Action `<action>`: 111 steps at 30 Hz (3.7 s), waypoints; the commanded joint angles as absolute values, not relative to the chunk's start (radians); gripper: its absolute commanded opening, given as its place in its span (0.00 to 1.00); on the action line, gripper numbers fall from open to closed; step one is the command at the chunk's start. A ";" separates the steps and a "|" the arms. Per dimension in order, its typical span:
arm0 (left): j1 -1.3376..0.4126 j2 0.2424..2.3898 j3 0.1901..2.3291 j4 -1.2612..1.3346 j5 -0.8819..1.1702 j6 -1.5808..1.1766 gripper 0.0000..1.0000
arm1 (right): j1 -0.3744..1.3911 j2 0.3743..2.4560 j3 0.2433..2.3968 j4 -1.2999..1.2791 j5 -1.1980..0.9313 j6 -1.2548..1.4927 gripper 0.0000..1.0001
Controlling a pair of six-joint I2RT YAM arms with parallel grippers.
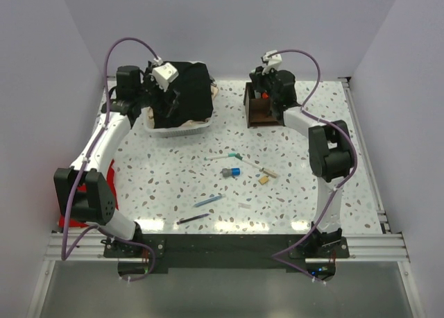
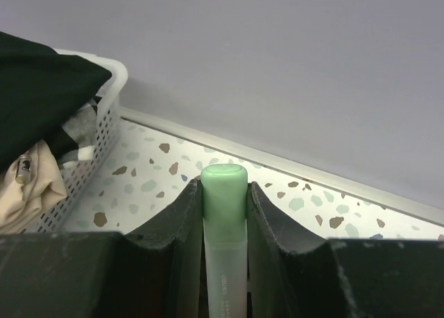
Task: Sort the stationery into containers
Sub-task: Place the pen in the storage box, then pick up the pen from the center of the board.
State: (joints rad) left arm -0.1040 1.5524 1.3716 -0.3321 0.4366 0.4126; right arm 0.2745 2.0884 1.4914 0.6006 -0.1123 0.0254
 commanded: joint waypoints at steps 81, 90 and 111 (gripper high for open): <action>-0.311 1.149 0.919 -0.206 0.170 0.391 0.95 | 0.555 2.065 1.450 -0.575 -0.221 -0.446 0.38; -0.311 1.147 0.914 -0.199 0.169 0.396 0.95 | 0.600 2.069 1.401 -0.580 -0.153 -0.407 0.15; -0.311 1.209 0.965 -0.212 0.218 0.465 0.95 | 0.307 1.747 1.722 -0.309 -0.526 -0.187 0.00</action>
State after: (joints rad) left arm -0.3092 1.1862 0.9112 -0.2283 0.1963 0.4305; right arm 0.3069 1.9049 1.8164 -0.5980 -0.4526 -0.3000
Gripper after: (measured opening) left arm 0.952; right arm 0.055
